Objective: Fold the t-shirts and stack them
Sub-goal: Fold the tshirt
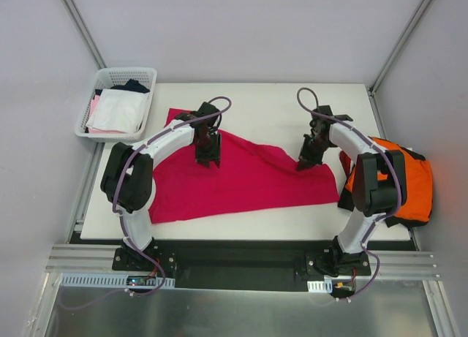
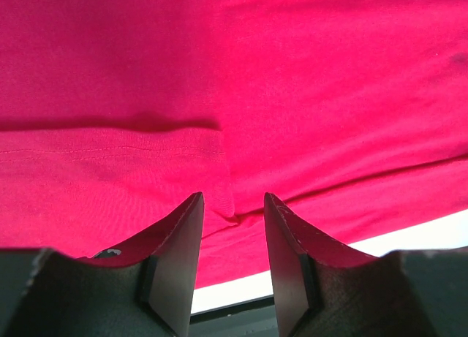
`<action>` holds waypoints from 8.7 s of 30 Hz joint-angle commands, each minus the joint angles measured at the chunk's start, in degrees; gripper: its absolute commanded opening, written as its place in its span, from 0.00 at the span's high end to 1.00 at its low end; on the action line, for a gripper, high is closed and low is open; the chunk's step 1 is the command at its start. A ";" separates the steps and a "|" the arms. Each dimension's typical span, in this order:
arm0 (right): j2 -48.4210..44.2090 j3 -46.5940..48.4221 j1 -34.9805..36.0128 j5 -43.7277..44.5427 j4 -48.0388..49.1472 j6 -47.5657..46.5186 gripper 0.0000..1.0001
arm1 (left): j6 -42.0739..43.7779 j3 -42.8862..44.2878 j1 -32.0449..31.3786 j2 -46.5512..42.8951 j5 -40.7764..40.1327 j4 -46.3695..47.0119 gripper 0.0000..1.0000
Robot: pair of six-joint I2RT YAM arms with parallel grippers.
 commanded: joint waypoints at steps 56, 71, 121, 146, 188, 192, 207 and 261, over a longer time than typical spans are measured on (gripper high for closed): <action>4.42 9.22 0.98 -0.17 -0.44 0.03 0.63 | 1.39 -5.32 0.52 -6.18 -1.99 -1.08 0.61; 4.94 0.87 2.30 -3.16 4.74 -0.14 0.53 | 1.30 -3.74 0.43 -4.33 -1.38 -1.16 0.61; 7.49 0.16 1.51 -2.45 5.88 -1.20 0.56 | -0.10 -3.30 0.43 -3.19 0.12 -1.25 0.61; 7.41 2.10 2.56 -0.17 4.65 -0.58 0.99 | 0.42 -3.74 0.34 -3.54 -0.15 -1.25 0.61; 23.23 37.26 -8.86 8.44 3.68 1.00 0.99 | 0.51 -7.43 0.34 -5.82 -0.23 -1.25 0.61; 25.33 37.96 -8.86 5.99 5.79 1.35 0.99 | 1.04 -8.48 0.34 -6.88 -0.76 -1.25 0.61; 30.25 37.78 -10.27 5.11 11.24 3.46 0.99 | 0.25 -13.76 0.08 -15.84 -5.22 -1.17 0.61; 26.65 32.07 -16.86 -16.96 11.77 6.80 0.63 | -1.85 54.10 20.82 35.92 -16.93 -1.69 0.34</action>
